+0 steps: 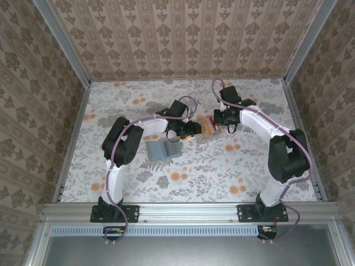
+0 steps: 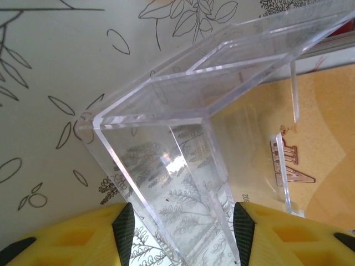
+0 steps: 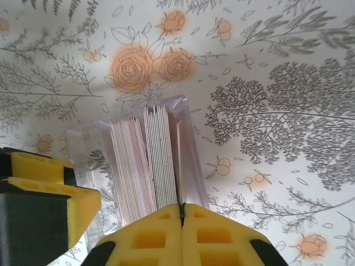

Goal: Put the credit cards into the card holder

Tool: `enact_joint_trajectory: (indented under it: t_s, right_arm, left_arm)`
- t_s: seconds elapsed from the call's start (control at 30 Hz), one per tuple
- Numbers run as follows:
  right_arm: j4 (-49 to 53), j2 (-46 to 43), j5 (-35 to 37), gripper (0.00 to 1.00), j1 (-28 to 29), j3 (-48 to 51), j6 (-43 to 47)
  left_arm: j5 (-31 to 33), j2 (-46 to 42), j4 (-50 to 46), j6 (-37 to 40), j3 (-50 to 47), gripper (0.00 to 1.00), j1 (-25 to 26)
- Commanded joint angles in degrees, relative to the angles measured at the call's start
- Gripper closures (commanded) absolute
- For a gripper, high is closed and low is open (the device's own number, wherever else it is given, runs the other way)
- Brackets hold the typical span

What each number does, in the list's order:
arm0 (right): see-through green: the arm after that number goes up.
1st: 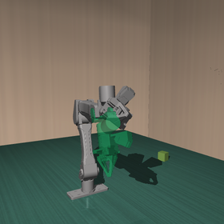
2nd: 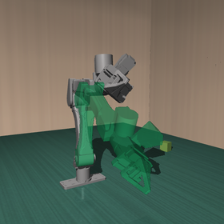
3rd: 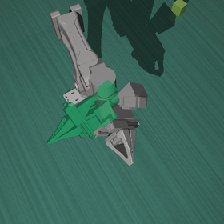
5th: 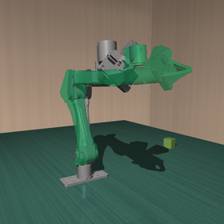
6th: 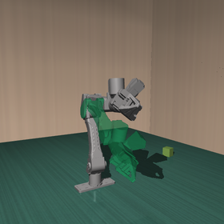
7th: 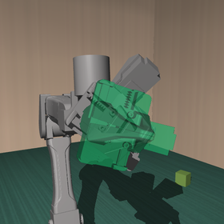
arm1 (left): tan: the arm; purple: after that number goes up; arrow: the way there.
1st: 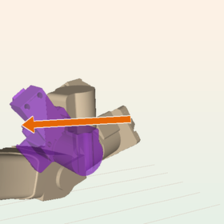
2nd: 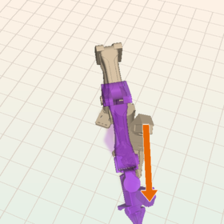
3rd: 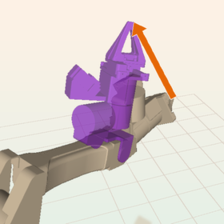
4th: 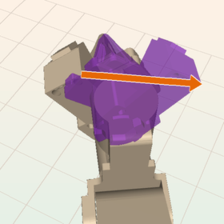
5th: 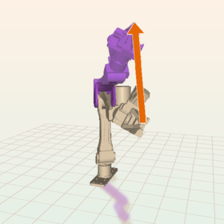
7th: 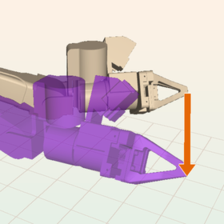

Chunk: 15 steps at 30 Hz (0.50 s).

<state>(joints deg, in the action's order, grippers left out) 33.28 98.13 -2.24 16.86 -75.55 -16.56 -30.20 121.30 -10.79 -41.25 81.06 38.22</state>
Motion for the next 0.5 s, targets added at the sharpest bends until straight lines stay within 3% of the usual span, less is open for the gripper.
enact_joint_trajectory:
  t_s: [0.0, 0.2, 0.47]
  right_arm:
    - [1.4, -6.9, 3.8, 1.00, -0.1, -0.3, 1.4]
    - [0.5, -13.7, 1.3, 1.00, -0.1, 0.7, 1.7]
    - [-8.2, -15.6, -18.6, 1.00, 1.3, 7.1, -2.3]
  left_arm:
    - [1.1, -6.0, -4.6, 3.1, 1.9, 0.48, -0.4]
    - [4.8, -14.7, -7.8, 6.1, -1.2, 0.47, -2.1]
    - [12.9, -28.5, -10.9, 8.7, -14.3, 0.48, -6.2]
